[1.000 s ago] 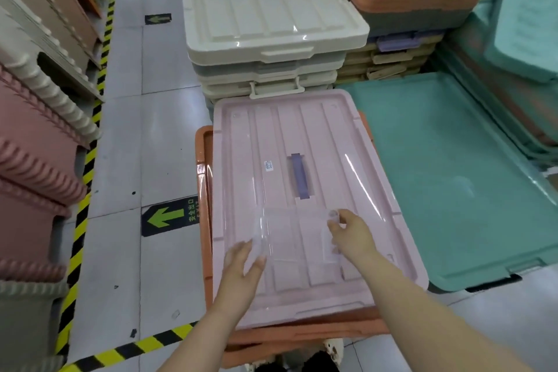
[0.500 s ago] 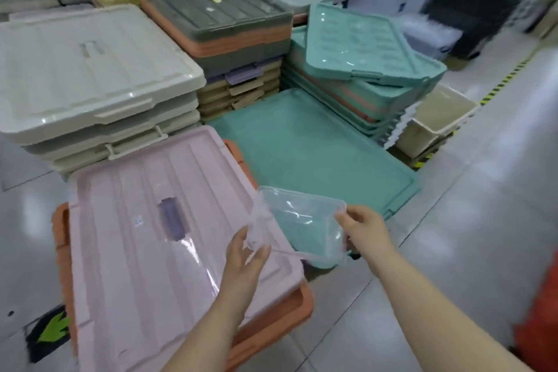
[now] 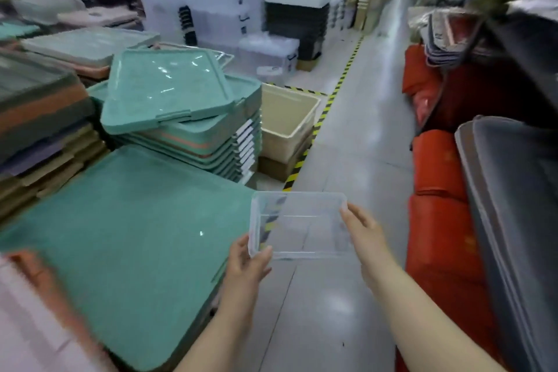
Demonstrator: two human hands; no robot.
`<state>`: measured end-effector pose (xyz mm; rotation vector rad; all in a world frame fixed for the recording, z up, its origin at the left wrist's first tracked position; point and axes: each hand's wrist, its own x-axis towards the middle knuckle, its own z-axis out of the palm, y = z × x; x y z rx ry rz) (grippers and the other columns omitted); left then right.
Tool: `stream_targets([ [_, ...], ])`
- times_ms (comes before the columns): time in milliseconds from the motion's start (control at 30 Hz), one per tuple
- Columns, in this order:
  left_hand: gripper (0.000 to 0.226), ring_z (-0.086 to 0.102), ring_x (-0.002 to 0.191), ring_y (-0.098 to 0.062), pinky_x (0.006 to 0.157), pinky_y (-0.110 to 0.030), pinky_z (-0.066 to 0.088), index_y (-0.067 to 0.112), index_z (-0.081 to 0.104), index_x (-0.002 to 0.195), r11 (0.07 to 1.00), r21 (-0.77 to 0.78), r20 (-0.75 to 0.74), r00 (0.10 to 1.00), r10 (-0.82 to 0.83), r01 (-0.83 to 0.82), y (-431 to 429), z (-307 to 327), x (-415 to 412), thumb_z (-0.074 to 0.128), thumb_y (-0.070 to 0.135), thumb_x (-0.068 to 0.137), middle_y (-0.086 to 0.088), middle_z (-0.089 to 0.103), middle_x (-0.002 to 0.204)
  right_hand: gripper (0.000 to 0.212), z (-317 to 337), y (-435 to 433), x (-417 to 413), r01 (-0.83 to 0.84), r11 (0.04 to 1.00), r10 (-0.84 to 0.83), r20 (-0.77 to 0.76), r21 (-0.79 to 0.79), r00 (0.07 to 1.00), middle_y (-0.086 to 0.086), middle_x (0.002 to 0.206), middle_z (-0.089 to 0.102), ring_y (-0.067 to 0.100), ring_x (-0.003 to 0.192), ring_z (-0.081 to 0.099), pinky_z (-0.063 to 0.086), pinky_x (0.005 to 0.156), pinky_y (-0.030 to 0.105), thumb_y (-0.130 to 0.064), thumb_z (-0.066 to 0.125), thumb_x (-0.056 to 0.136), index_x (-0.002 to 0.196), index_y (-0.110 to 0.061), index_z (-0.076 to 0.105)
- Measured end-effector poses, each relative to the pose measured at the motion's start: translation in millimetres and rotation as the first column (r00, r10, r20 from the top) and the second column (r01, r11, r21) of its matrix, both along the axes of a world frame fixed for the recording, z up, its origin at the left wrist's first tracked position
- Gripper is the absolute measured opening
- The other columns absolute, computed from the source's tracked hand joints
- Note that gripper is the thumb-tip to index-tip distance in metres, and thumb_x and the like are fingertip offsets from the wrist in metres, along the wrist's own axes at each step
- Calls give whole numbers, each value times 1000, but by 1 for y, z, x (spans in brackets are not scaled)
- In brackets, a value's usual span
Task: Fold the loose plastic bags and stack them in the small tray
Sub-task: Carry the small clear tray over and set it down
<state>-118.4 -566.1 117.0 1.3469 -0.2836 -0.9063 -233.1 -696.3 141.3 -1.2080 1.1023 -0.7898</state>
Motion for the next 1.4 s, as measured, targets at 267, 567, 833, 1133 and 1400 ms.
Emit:
stream_targets([
  [267, 70, 60, 93, -19, 70, -23, 44, 29, 51, 100, 984, 2, -62, 982, -179, 180, -160, -19, 1, 66, 44, 34, -6, 56, 120, 41, -17, -138, -15, 159, 977, -174, 99, 145, 980, 4, 131, 54, 20, 121, 50, 37, 106, 45, -27, 50, 93, 132, -14, 47],
  [567, 99, 59, 94, -11, 107, -48, 33, 28, 38, 127, 894, 66, -24, 896, -443, 444, -404, -2, 51, 62, 53, 34, -3, 43, 138, 39, 2, -354, 6, 328, 942, -334, 109, 69, 936, -1, 133, 47, 12, 126, 41, 28, 102, 25, -20, 48, 95, 133, -13, 45],
  [833, 108, 55, 110, -12, 93, -29, 44, 18, 37, 138, 816, 19, -95, 814, -573, 577, -612, -19, 54, 65, 44, 37, 0, 47, 135, 36, -17, -543, -1, 434, 895, -440, 36, 104, 897, 4, 130, 53, 19, 121, 49, 33, 109, 38, -16, 50, 94, 130, -11, 49],
  [1133, 110, 51, 105, -10, 103, -36, 38, 25, 34, 140, 870, 61, -84, 871, -483, 489, -838, -3, 63, 62, 52, 37, 6, 40, 139, 32, -9, -796, 12, 260, 957, -265, 23, 131, 964, 0, 113, 56, 10, 94, 54, 42, 78, 22, -18, 48, 95, 126, -15, 49],
  [1400, 70, 39, 128, -15, 109, -41, 30, 28, 36, 140, 934, 191, 60, 947, -317, 301, -1040, -18, 109, 52, 50, 75, 8, 40, 141, 37, -21, -1007, 81, 182, 978, -181, -16, 102, 983, -6, 122, 48, 9, 114, 43, 32, 100, 28, -18, 46, 96, 132, -12, 46],
])
